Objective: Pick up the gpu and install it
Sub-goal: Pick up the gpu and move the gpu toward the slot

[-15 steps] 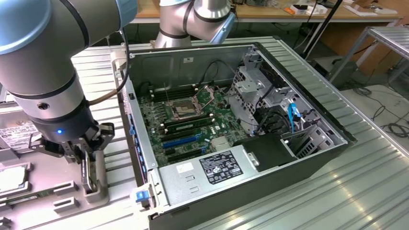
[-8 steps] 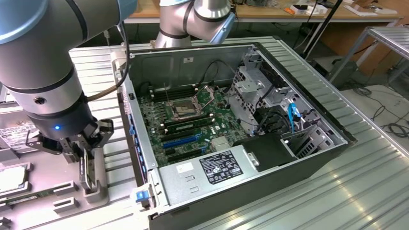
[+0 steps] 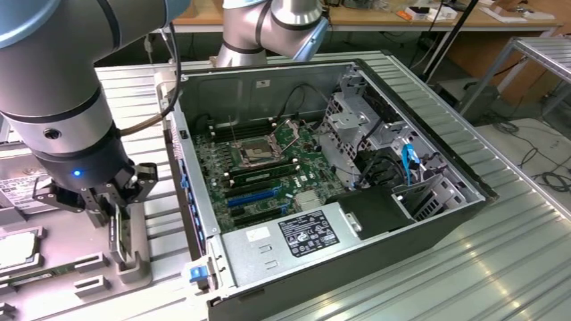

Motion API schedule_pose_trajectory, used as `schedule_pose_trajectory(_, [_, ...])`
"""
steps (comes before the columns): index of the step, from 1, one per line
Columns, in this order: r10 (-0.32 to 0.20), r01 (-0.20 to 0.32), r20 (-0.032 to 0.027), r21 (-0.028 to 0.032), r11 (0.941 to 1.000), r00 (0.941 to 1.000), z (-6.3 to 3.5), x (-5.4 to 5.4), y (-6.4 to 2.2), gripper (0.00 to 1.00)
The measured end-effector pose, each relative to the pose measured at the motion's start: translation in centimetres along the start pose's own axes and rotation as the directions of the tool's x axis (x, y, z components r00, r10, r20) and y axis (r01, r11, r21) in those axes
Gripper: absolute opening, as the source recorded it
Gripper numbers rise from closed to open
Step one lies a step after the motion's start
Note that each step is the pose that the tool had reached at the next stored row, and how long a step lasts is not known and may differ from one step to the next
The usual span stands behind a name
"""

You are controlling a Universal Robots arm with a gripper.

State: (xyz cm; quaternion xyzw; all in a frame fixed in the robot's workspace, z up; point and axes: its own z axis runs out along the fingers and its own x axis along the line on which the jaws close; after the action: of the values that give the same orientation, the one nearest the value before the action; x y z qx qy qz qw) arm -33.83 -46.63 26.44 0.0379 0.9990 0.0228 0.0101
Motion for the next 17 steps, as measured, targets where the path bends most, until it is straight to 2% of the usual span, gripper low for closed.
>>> schedule_pose_trajectory(17, [0.000, 0.000, -0.0042, -0.0001, 1.0000, 1.0000, -2.10, 0.0, 0.09, 0.27])
